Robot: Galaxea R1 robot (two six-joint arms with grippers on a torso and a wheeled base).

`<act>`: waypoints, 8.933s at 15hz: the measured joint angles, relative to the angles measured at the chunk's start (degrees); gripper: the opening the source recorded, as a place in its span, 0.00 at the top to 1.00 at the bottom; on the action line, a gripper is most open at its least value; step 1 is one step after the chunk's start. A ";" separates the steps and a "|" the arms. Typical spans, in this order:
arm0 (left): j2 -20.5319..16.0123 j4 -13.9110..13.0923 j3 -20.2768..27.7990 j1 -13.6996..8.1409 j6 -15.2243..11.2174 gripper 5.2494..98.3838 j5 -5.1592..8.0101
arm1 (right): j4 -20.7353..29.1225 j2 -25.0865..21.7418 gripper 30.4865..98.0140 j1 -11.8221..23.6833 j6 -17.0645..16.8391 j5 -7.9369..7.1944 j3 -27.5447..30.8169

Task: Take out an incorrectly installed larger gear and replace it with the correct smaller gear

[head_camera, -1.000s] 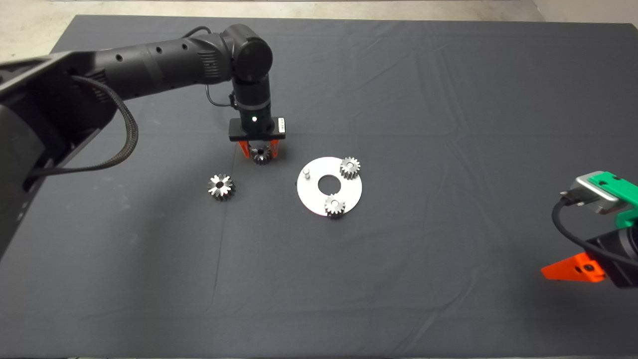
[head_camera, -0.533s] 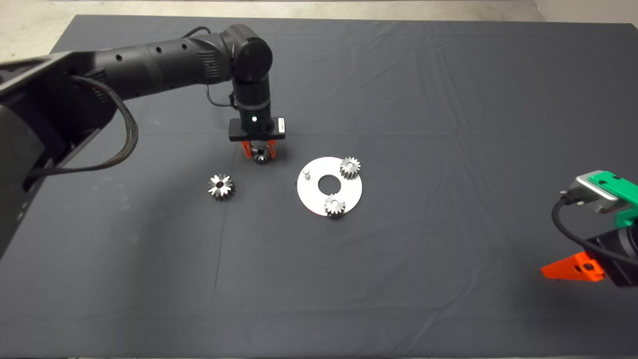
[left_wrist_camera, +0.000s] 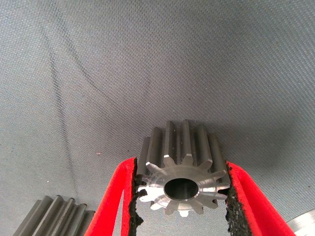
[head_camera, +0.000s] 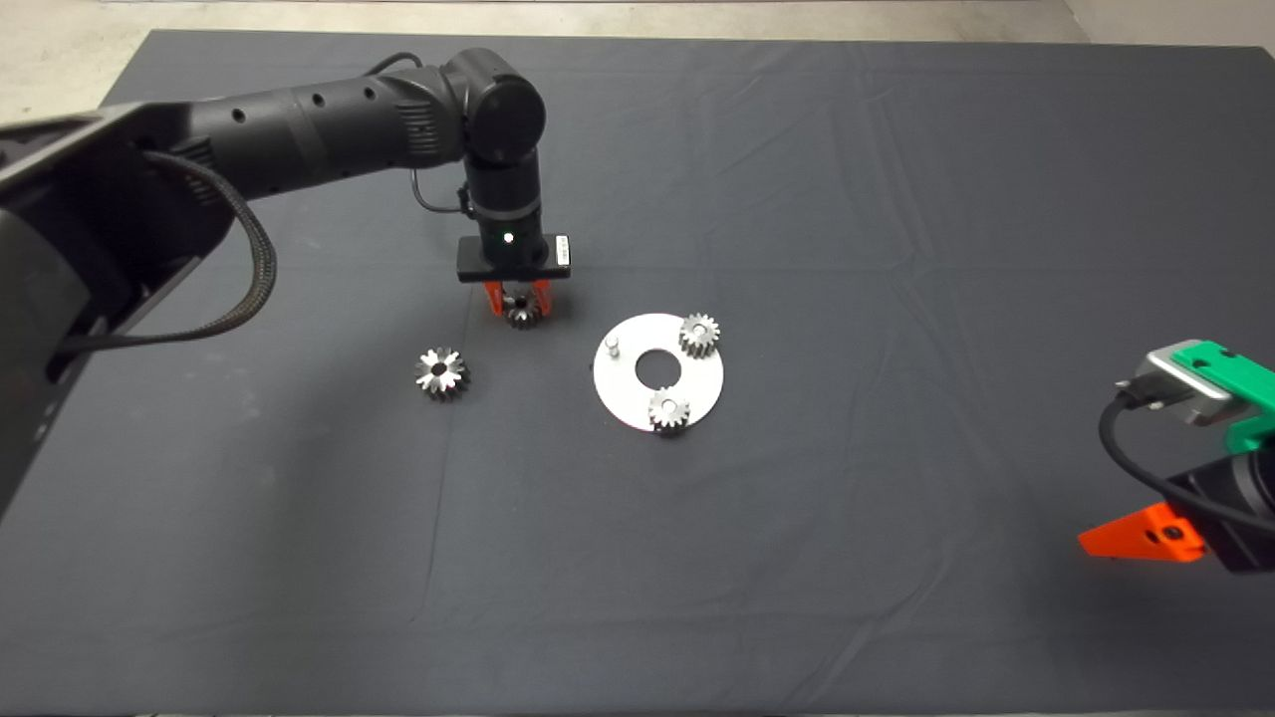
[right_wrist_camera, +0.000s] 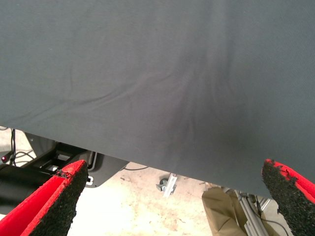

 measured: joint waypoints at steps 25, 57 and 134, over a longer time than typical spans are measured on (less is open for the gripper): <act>2.07 -8.57 24.22 -8.29 -12.90 0.72 1.18 | 1.55 10.57 0.07 2.53 0.00 0.00 -10.03; 5.74 -6.92 11.04 -1.57 -5.57 0.72 1.27 | 6.42 9.35 0.07 8.11 1.29 0.00 -6.31; -0.67 -5.67 25.86 -16.86 -8.44 0.32 1.45 | 6.77 11.50 0.07 16.23 1.26 0.01 -11.48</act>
